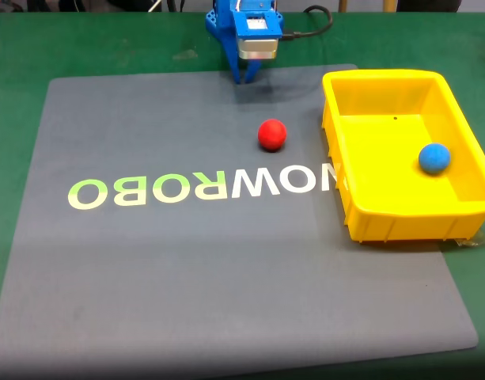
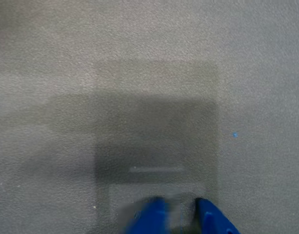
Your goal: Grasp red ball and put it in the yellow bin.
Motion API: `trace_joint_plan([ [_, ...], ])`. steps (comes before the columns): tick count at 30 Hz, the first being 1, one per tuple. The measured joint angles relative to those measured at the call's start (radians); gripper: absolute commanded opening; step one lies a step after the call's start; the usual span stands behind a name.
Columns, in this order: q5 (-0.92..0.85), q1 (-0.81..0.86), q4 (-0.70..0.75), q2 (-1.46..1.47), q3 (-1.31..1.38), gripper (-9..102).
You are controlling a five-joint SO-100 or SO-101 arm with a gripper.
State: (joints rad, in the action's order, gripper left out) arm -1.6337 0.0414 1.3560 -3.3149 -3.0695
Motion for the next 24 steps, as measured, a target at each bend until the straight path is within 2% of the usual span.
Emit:
trace_joint_plan([
  [2, -0.026, 0.011, -0.051, 0.014, 0.0, 29],
  [5, -0.058, 0.037, -0.181, 0.114, 0.014, 30],
  [14, -0.067, 0.049, -0.549, 0.678, 0.259, 30],
  [24, -0.067, 0.035, -0.781, 1.135, 0.492, 30],
])
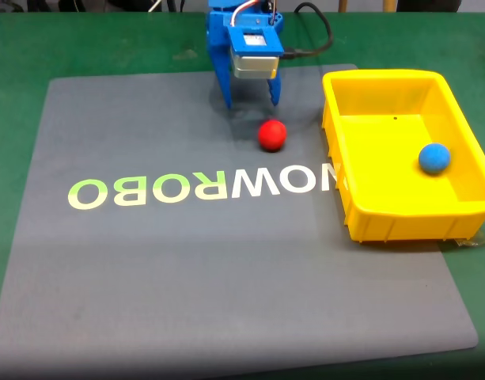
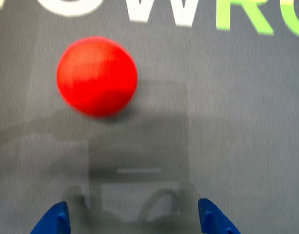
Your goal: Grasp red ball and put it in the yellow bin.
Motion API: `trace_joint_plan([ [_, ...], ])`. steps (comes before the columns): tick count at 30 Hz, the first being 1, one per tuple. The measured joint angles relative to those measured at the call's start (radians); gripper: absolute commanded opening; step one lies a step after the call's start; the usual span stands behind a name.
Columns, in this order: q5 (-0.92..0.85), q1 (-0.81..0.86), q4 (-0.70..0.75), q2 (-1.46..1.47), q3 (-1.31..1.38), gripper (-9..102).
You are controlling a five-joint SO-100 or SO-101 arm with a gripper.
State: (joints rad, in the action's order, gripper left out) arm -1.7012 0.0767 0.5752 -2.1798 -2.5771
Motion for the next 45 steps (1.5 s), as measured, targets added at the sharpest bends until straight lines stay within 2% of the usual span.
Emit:
trace_joint_plan([
  [20, 0.075, -0.067, -0.109, 0.324, 0.192, 30],
  [32, 0.1, -0.08, -0.124, 0.474, 0.327, 30],
  [35, 0.1, -0.086, -0.124, 0.492, 0.342, 26],
  [37, 0.1, -0.087, -0.124, 0.502, 0.347, 11],
  [39, 0.101, -0.089, -0.124, 0.509, 0.357, 2],
  [45, 0.109, -0.095, -0.124, 0.52, 0.364, 0],
])
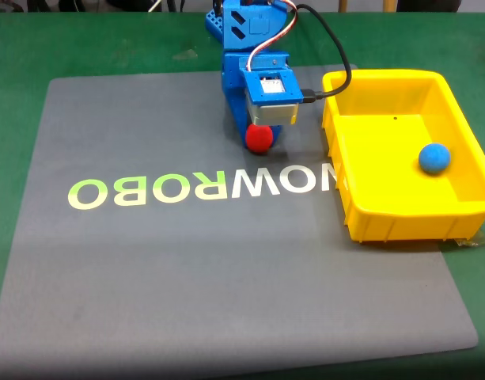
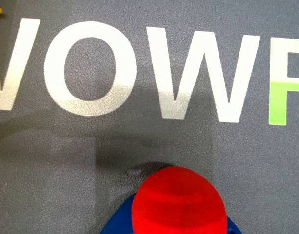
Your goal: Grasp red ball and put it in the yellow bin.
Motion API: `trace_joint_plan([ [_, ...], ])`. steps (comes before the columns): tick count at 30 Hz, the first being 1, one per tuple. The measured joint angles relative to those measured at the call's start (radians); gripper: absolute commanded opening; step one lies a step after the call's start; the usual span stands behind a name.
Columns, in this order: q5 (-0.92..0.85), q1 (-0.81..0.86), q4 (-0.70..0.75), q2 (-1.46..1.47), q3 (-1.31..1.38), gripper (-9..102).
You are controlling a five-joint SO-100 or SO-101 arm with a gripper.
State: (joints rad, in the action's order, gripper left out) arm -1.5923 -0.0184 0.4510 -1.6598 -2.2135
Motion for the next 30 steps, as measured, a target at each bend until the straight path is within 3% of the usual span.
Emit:
trace_joint_plan([
  [9, 0.02, -0.012, 0.0, -0.014, 0.037, 0],
  [15, 0.078, -0.063, 0.0, -0.066, 0.249, 0],
  [21, 0.095, -0.175, 0.044, -0.026, 0.549, 0],
  [30, 0.095, -0.373, 0.094, 0.006, 0.612, 0],
])
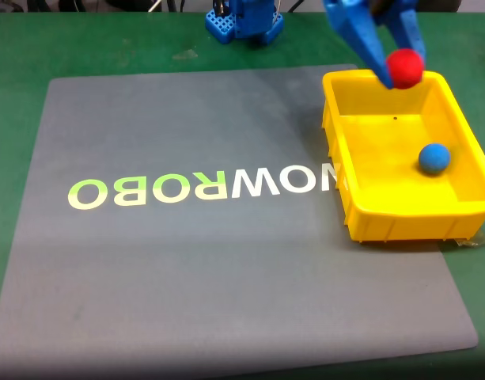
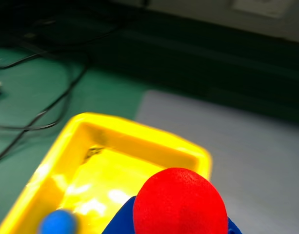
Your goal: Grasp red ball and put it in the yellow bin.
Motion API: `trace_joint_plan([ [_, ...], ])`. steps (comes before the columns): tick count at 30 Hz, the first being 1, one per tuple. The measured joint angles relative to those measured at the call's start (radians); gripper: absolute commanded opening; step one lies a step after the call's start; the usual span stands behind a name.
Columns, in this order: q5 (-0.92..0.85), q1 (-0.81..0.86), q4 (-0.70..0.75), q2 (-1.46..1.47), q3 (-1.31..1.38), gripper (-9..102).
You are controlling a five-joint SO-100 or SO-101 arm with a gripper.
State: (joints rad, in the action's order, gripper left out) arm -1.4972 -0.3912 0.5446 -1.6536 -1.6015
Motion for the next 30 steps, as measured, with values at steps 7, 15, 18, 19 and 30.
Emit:
trace_joint_plan([
  [7, 0.0, -0.052, 0.041, 0.02, 0.0, 0],
  [15, 0.0, -0.052, 0.051, 0.035, 0.0, 37],
  [18, 0.0, -0.048, 0.051, 0.035, 0.0, 39],
  [19, 0.0, -0.046, 0.051, 0.035, 0.0, 39],
  [30, -0.017, -0.029, 0.066, -0.089, -0.101, 38],
])
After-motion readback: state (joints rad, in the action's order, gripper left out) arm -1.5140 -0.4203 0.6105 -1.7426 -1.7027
